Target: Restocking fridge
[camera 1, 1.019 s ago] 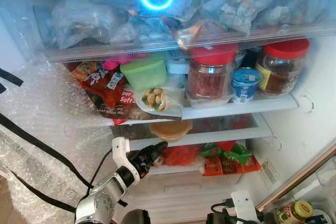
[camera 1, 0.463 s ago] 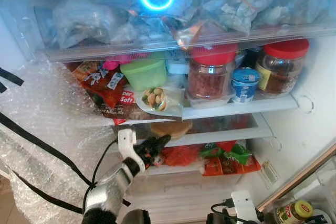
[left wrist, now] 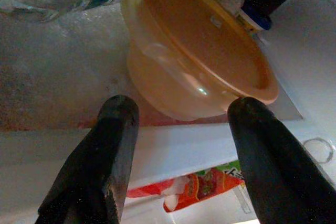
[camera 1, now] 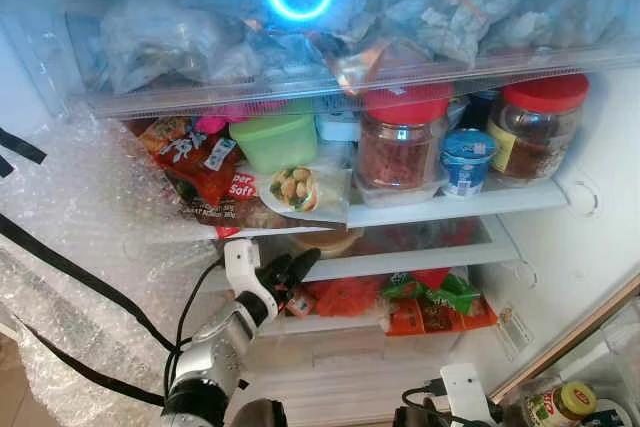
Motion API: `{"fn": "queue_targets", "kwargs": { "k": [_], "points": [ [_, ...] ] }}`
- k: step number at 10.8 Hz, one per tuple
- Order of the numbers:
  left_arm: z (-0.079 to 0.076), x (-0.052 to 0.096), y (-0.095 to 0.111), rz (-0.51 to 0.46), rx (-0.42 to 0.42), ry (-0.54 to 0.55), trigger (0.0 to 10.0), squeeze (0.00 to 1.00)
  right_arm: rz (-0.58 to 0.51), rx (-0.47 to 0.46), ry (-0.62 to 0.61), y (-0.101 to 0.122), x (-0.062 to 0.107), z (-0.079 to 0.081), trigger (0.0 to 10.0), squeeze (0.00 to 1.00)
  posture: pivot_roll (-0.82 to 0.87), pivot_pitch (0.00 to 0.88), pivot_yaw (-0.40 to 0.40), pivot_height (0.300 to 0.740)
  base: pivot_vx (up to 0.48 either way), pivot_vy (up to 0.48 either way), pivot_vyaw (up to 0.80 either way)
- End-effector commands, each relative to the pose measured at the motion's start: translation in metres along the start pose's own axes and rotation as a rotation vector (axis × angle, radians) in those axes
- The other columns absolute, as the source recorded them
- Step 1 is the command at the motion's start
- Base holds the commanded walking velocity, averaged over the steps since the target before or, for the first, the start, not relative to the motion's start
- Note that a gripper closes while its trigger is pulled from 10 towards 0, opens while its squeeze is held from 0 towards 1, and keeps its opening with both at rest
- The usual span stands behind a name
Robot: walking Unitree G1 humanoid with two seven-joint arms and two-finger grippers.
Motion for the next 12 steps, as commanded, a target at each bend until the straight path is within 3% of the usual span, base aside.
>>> {"fn": "queue_targets", "kwargs": {
  "k": [1,3,4,5,6,8,9,12],
  "points": [
    [0.004,-0.003,0.004,-0.015,-0.006,0.024,10.0,0.0,0.074,0.004,-0.009,-0.021,0.004,-0.002,10.0,0.0,-0.08,0.003,0.079,0.635,0.0,0.0,0.0],
    [0.0,-0.006,0.003,-0.02,-0.019,0.017,10.0,0.0,0.072,0.004,-0.009,-0.021,0.004,-0.002,10.0,0.0,-0.1,0.0,0.087,0.635,0.0,0.0,0.0],
    [-0.003,-0.001,0.001,-0.016,-0.128,-0.007,10.0,0.0,0.072,0.0,-0.013,-0.022,0.004,-0.002,10.0,0.0,-0.1,0.0,0.087,0.635,0.0,0.0,0.0],
    [-0.005,0.004,0.0,-0.023,-0.176,-0.027,10.0,0.0,0.074,0.002,-0.011,-0.022,0.004,-0.002,10.0,0.0,-0.09,0.0,0.086,0.635,0.0,0.0,0.0],
    [-0.009,0.008,0.0,-0.019,-0.298,-0.057,10.0,0.0,0.076,0.005,-0.008,-0.023,0.005,-0.002,10.0,0.0,-0.08,0.0,0.085,0.635,0.0,0.0,0.0],
    [-0.021,0.011,-0.002,-0.015,-0.44,-0.103,10.0,0.0,0.076,0.007,-0.006,-0.023,0.005,-0.002,10.0,0.0,-0.08,0.0,0.087,0.635,0.0,0.0,0.0],
    [-0.02,0.012,-0.002,-0.015,-0.422,-0.095,10.0,0.0,0.077,0.009,-0.006,-0.023,0.005,-0.001,10.0,0.0,-0.08,0.0,0.087,0.635,0.0,0.0,0.0],
    [-0.019,0.019,-0.004,0.009,-0.484,-0.105,10.0,0.0,0.081,0.008,-0.004,-0.025,0.005,-0.001,10.0,0.0,-0.08,0.0,0.092,0.635,0.0,0.0,0.0]
  ]
}}
Point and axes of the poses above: a point about 5 cm out from each wrist's last joint towards the gripper, its own x axis pointing back from the gripper into the wrist, its own y axis along the axis of the wrist's last joint, z = x × y, the point moved 4 cm from there along -x, pointing out of the wrist towards the gripper, and after that the axes turned 14 degrees about -x, right-handed, at the moved point
